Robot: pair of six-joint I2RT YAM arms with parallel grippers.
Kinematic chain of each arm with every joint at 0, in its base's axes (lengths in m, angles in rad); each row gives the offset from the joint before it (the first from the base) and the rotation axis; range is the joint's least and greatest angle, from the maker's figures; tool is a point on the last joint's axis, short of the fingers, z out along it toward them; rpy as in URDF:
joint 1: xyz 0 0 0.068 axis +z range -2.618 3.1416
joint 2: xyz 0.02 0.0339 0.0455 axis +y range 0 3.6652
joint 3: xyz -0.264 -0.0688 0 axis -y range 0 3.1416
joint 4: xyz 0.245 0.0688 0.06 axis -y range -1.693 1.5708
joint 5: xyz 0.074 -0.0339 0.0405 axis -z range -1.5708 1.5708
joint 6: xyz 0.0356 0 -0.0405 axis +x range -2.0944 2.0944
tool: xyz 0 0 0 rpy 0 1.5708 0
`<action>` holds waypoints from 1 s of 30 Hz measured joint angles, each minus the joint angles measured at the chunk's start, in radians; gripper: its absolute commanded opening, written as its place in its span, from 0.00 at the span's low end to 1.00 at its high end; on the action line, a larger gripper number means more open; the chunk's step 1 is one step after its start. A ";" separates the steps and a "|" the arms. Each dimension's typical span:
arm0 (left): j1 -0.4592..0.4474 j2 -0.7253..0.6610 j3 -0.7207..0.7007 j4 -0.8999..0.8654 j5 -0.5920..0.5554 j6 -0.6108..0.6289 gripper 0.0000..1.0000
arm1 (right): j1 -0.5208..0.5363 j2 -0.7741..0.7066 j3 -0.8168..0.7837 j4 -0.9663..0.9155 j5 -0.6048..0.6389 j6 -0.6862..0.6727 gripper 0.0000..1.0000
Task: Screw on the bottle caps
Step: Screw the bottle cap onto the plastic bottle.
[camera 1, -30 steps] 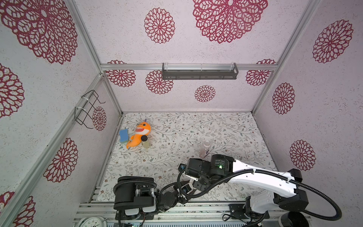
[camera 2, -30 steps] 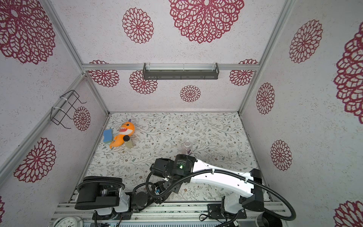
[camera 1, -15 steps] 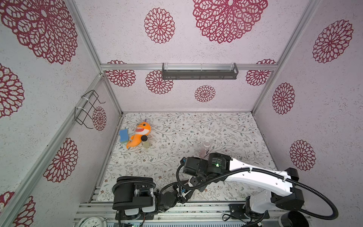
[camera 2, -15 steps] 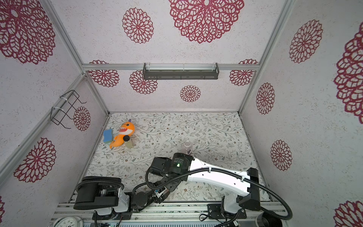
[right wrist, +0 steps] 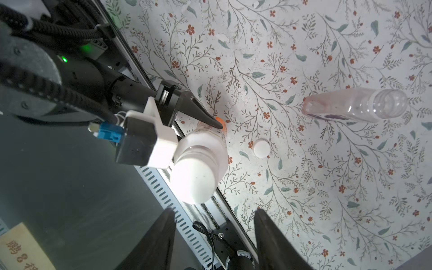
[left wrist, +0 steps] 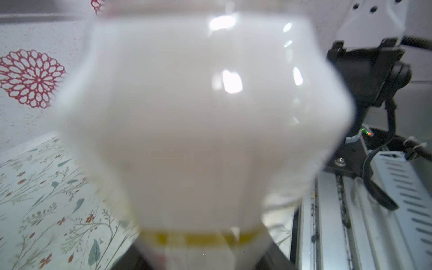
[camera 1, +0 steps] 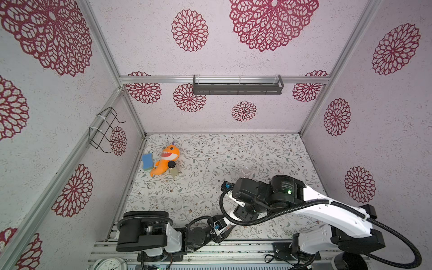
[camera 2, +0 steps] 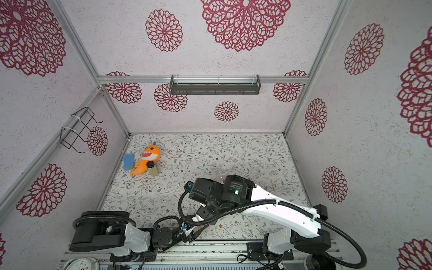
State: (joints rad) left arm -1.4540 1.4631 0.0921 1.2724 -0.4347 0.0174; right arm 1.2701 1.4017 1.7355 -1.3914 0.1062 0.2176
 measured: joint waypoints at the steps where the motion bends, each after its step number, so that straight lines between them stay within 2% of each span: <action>1: 0.000 -0.064 0.013 -0.071 0.015 -0.010 0.54 | 0.000 -0.011 0.000 0.005 -0.010 -0.027 0.56; 7: 0.023 -0.408 0.039 -0.416 0.118 -0.072 0.55 | 0.001 -0.042 0.024 0.045 -0.059 -0.177 0.54; 12: 0.042 -0.561 0.036 -0.621 0.165 -0.105 0.56 | 0.001 -0.038 0.060 0.052 -0.112 -0.270 0.53; 18: 0.053 -0.542 0.033 -0.722 0.215 -0.127 0.55 | 0.004 -0.033 0.048 0.045 -0.195 -0.318 0.54; 22: 0.053 -0.484 0.034 -0.766 0.253 -0.127 0.54 | 0.006 -0.033 -0.006 0.040 -0.203 -0.328 0.54; 30: 0.053 -0.477 0.034 -0.780 0.295 -0.127 0.54 | 0.006 -0.033 -0.138 0.035 -0.201 -0.351 0.54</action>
State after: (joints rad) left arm -1.4014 0.9859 0.1261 0.4919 -0.1398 -0.1093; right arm 1.2758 1.3685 1.5970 -1.3560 -0.0948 -0.1337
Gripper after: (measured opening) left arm 0.546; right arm 0.542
